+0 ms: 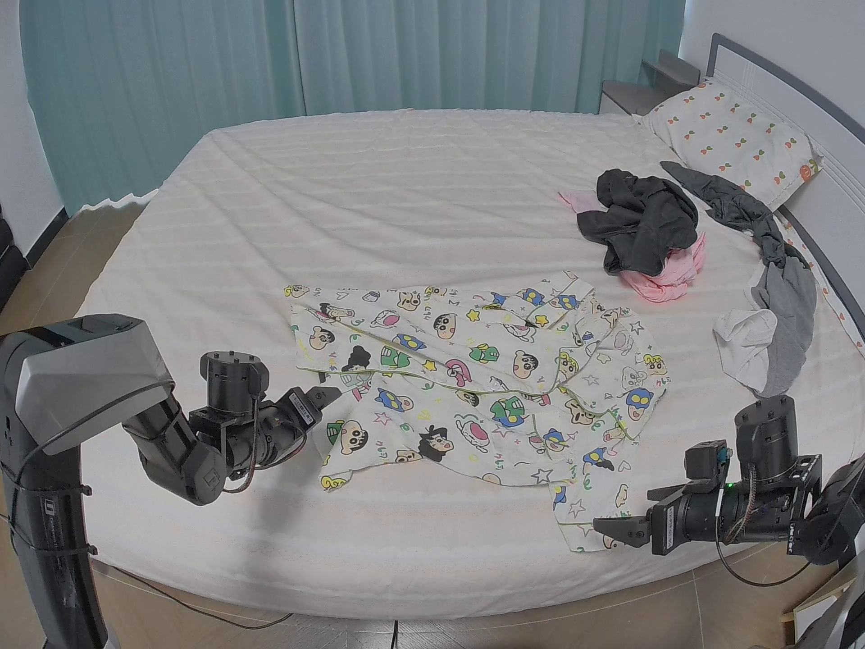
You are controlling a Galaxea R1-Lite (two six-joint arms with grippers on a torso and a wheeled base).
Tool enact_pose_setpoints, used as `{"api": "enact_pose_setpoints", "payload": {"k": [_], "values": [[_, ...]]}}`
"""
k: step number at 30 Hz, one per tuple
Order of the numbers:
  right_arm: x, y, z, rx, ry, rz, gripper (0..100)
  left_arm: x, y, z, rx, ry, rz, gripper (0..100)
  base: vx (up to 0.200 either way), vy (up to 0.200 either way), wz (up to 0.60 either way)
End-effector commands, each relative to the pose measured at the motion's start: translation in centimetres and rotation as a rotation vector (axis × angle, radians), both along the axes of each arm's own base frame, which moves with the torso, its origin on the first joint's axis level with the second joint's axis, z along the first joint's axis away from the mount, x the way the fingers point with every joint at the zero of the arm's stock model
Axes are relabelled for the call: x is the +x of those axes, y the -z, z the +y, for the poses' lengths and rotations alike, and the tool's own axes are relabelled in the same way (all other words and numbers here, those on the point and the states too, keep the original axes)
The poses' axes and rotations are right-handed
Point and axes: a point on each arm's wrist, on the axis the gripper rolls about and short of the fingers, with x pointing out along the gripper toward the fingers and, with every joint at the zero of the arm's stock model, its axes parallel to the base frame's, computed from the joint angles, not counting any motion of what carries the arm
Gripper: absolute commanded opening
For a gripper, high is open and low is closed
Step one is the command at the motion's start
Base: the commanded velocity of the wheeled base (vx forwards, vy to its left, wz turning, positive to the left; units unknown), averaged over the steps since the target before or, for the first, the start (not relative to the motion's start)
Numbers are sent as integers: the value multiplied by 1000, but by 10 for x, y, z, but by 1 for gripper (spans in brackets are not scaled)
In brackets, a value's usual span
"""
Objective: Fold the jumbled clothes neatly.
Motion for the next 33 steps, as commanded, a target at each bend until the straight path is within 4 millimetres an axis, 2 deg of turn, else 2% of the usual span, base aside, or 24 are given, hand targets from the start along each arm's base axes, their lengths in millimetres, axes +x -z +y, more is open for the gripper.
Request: {"api": "enact_pose_setpoints", "payload": {"k": [1,5,10,11,23,33], "values": [[0,1,0,-3,0,5,100,7,5,-6,-4,9,-1,100,0,0,0],[0,2,0,-3,-2,7,100,8,11,-14,2,27,28,100,0,0,0],[0,2,0,-3,-2,7,100,13,16,-14,-19,1,39,100,0,0,0],[0,2,0,-3,-2,7,100,13,16,-14,-19,1,39,0,0,0,0],[-1,1,1,-2,-8,4,100,13,11,2,-23,-83,35,0,0,0,0],[-3,1,2,-2,-13,4,100,21,-18,23,-8,-117,-61,0,0,0,0]]}}
